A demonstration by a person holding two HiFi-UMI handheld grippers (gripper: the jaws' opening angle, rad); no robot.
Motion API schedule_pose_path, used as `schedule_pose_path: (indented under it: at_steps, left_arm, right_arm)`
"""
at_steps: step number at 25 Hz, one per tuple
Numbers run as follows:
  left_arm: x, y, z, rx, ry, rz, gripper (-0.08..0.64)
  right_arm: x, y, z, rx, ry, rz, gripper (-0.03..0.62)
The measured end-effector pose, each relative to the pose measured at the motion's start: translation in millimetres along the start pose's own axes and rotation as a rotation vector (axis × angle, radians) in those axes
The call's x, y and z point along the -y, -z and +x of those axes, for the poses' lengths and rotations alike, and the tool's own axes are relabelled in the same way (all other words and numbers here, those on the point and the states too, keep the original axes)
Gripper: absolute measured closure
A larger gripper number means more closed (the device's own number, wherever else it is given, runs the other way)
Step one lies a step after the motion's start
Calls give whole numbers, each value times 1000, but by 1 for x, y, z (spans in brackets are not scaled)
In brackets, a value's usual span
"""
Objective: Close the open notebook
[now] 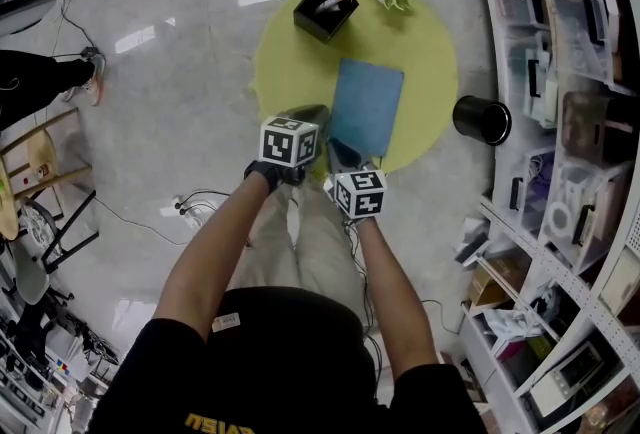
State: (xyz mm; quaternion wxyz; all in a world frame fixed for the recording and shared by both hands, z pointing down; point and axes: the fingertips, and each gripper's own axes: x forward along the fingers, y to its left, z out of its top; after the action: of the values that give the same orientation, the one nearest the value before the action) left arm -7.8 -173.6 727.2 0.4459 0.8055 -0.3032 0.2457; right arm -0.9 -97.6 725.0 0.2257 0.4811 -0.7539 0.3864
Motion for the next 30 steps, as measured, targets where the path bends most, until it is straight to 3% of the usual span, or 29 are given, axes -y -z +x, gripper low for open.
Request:
schedule_pose_path:
  at_steps: [9,14,21,22,24,25,30]
  left_arm:
    - [1,0,-1,5,-9,20,543]
    - [-9,-5,-34,61,-66,150,543]
    - [29,-22,-114,102,25,161,543]
    - [41,-22,-125,102,55,180,543]
    - [61,-24,-150,102,103,240,543]
    - [67,-26,-163,104,115,271,543]
    - [81,-46,-221,158,143,364,543]
  right_arm:
    - [-1,0,4,-100,29,-48,561]
    - [-5,1,5,-132,31,-50,561]
    - [-8,-2,4,-190,127,-84,551]
    - [-10,-1,2,-205,125,-90,543]
    - [-20,1,-2,-241,108,-130,448]
    - [-27,0,-7,-250,96,-147,429]
    - [-51,-13,-59,-174,114,-130,456]
